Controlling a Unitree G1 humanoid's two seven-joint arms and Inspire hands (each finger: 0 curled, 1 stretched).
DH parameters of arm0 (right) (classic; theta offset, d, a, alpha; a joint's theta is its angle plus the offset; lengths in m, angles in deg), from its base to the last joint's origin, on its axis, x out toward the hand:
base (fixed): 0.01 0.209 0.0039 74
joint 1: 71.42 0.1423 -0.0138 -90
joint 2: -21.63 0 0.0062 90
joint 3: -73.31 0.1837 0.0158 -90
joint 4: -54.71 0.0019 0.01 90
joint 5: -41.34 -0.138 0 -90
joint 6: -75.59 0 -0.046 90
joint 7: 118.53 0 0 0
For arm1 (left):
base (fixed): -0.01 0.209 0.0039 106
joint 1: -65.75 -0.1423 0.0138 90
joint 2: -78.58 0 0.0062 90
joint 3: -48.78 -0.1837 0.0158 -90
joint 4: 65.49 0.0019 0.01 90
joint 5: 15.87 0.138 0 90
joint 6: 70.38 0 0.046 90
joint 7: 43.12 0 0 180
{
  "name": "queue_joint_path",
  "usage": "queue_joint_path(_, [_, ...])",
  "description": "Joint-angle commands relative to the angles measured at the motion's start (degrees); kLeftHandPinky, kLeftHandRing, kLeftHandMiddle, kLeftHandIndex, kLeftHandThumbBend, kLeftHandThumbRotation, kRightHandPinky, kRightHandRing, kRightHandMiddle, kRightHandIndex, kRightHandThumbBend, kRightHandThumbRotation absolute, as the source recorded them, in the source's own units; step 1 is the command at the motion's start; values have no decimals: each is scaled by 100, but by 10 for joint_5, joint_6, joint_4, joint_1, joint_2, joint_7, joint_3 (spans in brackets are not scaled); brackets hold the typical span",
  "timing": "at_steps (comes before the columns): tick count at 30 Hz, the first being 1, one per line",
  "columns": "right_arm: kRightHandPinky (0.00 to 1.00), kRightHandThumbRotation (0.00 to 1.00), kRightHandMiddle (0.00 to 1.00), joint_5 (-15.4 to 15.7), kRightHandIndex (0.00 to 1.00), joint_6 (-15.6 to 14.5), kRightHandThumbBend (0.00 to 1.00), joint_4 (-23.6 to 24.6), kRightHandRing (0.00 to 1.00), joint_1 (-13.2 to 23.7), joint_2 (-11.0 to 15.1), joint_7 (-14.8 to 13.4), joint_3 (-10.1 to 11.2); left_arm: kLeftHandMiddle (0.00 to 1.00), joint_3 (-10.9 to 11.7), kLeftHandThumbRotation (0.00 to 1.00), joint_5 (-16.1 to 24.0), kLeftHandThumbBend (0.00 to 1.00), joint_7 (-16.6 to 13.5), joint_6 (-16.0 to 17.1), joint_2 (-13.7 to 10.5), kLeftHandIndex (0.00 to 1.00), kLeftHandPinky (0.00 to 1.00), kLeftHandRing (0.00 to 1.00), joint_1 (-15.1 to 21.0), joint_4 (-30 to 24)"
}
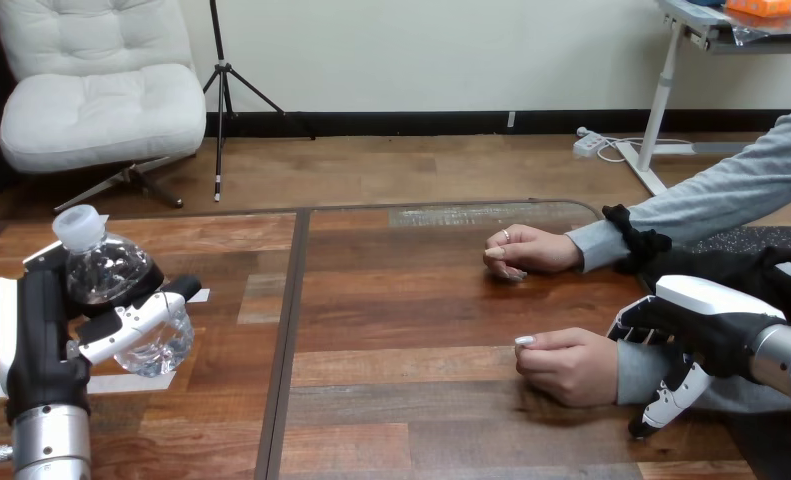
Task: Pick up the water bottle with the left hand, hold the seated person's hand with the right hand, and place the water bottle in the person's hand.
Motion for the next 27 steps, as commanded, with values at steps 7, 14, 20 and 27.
queue_joint_path(7, [52,0,62,-20,61,2,87,15,56,33,-3,-11,10,34,8,0,-16,72,7,27,0,36,25,29,34,-36])
queue_joint_path(14, [50,0,60,-34,59,-3,83,19,53,30,-6,-14,15,34,7,0,-7,72,0,20,-2,36,25,29,32,-41])
queue_joint_path(20, [48,0,58,-38,57,-1,80,18,51,30,-5,-18,14,34,7,0,-6,72,-2,20,-2,36,25,29,33,-41])
queue_joint_path(27, [47,0,56,-41,56,-5,78,20,50,30,-4,-20,13,34,8,0,-6,73,-3,19,0,36,25,29,32,-45])
